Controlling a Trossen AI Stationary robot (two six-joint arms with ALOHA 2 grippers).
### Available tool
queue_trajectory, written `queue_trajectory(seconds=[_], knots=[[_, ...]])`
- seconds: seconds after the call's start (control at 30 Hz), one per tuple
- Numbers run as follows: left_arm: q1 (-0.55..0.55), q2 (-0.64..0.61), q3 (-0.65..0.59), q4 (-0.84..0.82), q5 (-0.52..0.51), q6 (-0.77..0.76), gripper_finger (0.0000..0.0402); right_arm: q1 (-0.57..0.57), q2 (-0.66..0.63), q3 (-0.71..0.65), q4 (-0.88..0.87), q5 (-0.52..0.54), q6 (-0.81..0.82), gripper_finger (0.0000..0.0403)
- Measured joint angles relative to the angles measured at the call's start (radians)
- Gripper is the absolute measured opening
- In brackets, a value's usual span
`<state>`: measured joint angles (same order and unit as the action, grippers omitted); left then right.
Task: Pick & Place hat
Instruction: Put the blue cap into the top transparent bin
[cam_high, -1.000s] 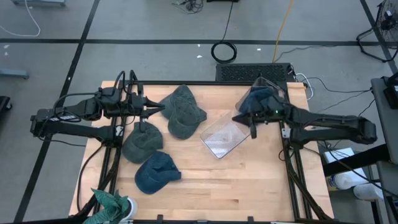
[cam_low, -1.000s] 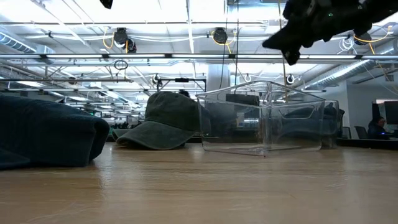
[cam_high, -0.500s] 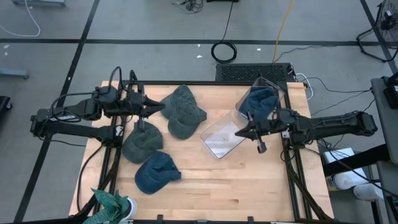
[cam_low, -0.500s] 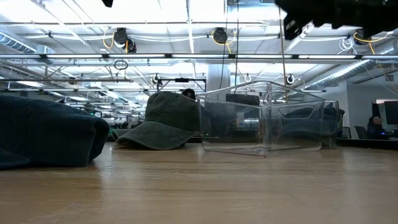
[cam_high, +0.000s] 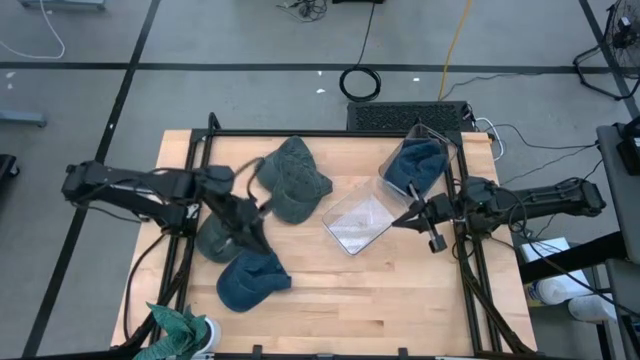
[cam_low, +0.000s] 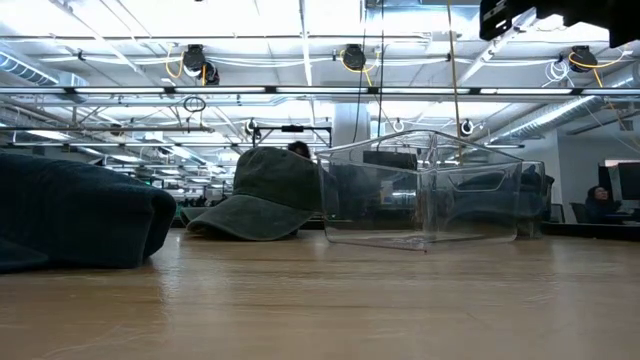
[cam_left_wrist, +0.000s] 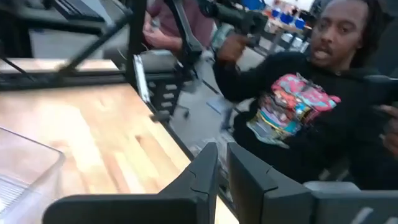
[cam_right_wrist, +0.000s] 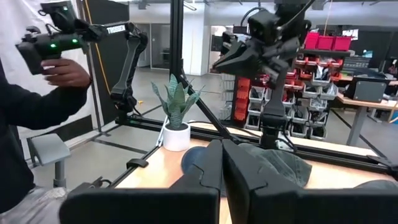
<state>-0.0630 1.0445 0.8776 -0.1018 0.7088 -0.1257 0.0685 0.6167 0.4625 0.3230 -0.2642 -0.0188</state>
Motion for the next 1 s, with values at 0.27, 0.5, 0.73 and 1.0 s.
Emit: queue_trajectory(seconds=[0.27, 0.5, 0.73, 1.0], knots=[[-0.072, 0.141, 0.000, 0.155, -0.127, -0.035, 0.0042, 0.000, 0.000, 0.000, -0.007, 0.000, -0.015, 0.0000], [-0.126, 0.209, 0.000, 0.018, -0.137, -0.091, 0.0042, 0.000, 0.000, 0.000, -0.011, 0.000, -0.021, 0.0000], [-0.314, 0.248, 0.151, -0.371, -0.520, -0.210, 0.0042, -0.001, 0.000, 0.000, -0.001, 0.001, -0.058, 0.0000], [-0.487, 0.447, 0.430, -0.944, -0.709, -0.629, 0.0042, -0.001, 0.001, 0.000, 0.024, 0.001, -0.102, 0.0000]])
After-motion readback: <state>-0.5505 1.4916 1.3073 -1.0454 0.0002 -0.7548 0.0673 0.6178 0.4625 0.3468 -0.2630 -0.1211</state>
